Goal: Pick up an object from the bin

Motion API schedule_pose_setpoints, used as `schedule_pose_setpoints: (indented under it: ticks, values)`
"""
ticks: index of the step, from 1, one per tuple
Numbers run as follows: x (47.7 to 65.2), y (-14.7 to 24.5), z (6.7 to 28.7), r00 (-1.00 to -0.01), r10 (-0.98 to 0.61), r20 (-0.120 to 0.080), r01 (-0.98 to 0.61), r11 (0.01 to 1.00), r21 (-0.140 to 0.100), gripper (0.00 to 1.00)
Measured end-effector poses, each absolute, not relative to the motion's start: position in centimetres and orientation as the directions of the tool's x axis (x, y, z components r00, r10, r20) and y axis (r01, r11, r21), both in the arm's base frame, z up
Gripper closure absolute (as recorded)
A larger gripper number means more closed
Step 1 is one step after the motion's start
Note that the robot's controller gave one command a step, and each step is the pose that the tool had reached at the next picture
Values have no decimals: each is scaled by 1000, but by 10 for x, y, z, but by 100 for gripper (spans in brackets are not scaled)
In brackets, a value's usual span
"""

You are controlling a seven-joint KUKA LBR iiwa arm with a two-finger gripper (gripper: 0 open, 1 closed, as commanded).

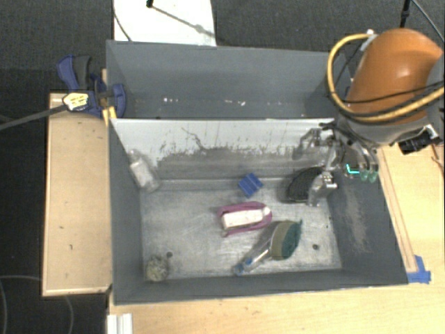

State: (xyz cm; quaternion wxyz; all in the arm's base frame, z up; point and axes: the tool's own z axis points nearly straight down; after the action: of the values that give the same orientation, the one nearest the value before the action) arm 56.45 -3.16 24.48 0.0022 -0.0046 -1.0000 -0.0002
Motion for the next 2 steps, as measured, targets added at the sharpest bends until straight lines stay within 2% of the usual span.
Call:
schedule_pose_setpoints:
  ticks: [1, 2]
  values:
    - [584, -36, 71, -994, 108, -10, 108, 994, 2, 0]
    - [535, 54, 73, -996, 87, -11, 87, 996, 5, 0]
